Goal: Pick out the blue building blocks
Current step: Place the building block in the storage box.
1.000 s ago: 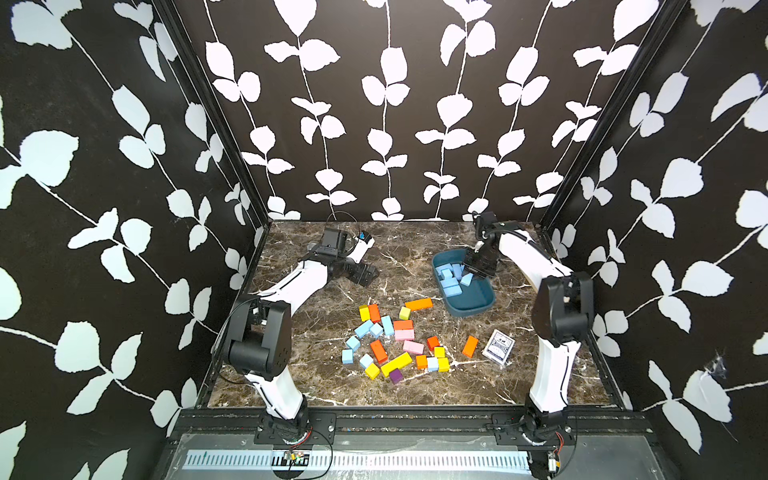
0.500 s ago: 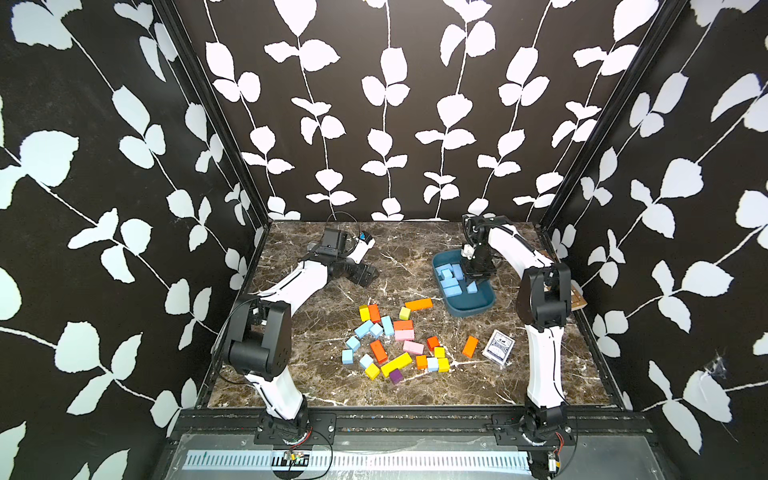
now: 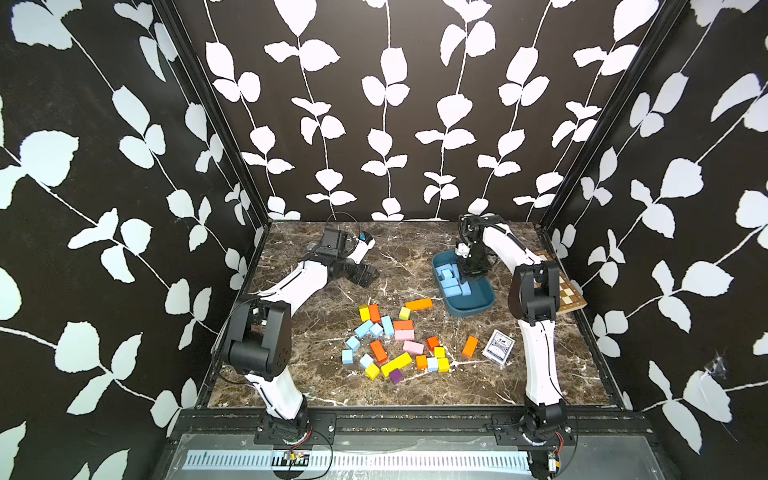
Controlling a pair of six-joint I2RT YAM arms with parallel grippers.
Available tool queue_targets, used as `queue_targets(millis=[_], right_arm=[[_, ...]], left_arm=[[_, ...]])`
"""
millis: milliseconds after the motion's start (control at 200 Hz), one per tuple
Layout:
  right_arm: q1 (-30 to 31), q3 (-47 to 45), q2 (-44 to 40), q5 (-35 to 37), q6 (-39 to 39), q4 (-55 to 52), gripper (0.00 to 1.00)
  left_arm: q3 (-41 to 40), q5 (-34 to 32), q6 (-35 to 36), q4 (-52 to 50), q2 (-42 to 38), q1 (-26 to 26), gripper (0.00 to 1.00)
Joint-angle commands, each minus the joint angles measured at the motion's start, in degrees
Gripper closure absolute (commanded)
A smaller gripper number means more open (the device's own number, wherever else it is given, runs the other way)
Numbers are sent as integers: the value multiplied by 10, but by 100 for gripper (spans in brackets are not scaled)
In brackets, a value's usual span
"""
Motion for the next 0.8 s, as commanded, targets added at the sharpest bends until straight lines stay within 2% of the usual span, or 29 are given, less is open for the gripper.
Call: queue_targets(millis=[0, 295, 500, 795], right_arm=[[-1, 12, 2, -3, -4, -25, 52], [-1, -27, -30, -22, 52, 13, 50], [-6, -87, -43, -28, 85, 64, 48], [-8, -91, -40, -77, 89, 93, 49]], left_arm=[[-4, 6, 2, -11, -9, -2, 12], [-1, 10, -5, -10, -6, -2, 12], [-3, 12, -2, -8, -6, -2, 12], [-7, 8, 4, -11, -8, -2, 12]])
